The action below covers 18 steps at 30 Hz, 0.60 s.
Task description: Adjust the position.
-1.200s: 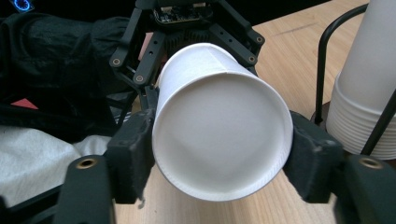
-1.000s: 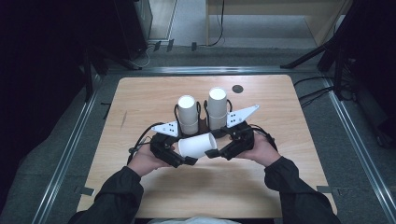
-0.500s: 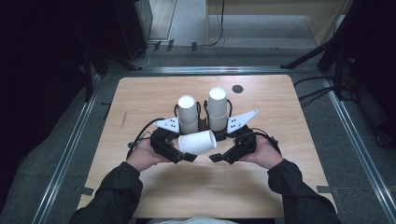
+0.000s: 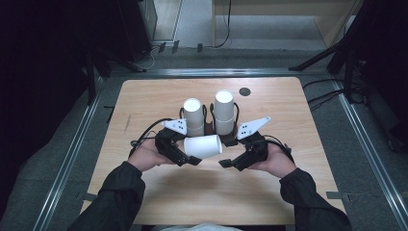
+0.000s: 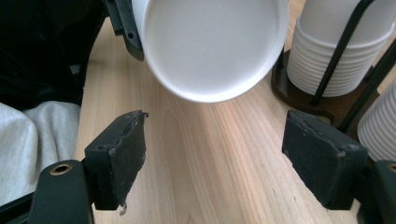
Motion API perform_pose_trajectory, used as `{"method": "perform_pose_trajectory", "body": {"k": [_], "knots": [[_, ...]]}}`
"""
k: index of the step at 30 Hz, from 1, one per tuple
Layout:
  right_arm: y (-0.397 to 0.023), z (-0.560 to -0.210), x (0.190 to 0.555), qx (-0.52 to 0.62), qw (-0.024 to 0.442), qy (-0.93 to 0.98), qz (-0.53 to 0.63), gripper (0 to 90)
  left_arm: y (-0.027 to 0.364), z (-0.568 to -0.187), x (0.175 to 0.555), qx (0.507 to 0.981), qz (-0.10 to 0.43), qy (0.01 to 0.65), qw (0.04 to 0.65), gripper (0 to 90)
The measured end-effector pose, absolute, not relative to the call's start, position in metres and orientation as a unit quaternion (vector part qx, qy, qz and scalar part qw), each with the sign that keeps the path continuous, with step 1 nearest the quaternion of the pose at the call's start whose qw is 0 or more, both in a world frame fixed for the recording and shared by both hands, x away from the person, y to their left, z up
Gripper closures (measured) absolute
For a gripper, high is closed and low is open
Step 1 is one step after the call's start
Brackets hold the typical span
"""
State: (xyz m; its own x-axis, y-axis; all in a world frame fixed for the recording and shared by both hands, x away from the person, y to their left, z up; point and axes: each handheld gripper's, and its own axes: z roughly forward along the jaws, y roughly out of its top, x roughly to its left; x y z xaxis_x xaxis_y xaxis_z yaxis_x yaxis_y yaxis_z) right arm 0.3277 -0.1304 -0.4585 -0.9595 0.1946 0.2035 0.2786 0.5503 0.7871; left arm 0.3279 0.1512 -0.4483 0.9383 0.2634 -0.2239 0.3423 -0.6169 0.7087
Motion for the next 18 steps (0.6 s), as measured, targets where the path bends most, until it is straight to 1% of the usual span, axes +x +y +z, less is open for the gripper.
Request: {"method": "perform_pose_trajectory", "body": {"k": [4,8,18], "knots": [[-0.133,-0.46,0.325,-0.14,0.042,-0.882,-0.448,21.8,0.149,-0.448,0.331,0.904,-0.051,0.165,0.39,21.0],[-0.135,-0.461,0.324,-0.142,0.037,-0.882,-0.447,21.8,0.144,-0.449,0.334,0.909,-0.065,0.156,0.382,21.1],[-0.14,-0.463,0.32,-0.148,0.026,-0.887,-0.436,21.8,0.13,-0.456,0.338,0.929,-0.065,0.139,0.337,21.2]]}}
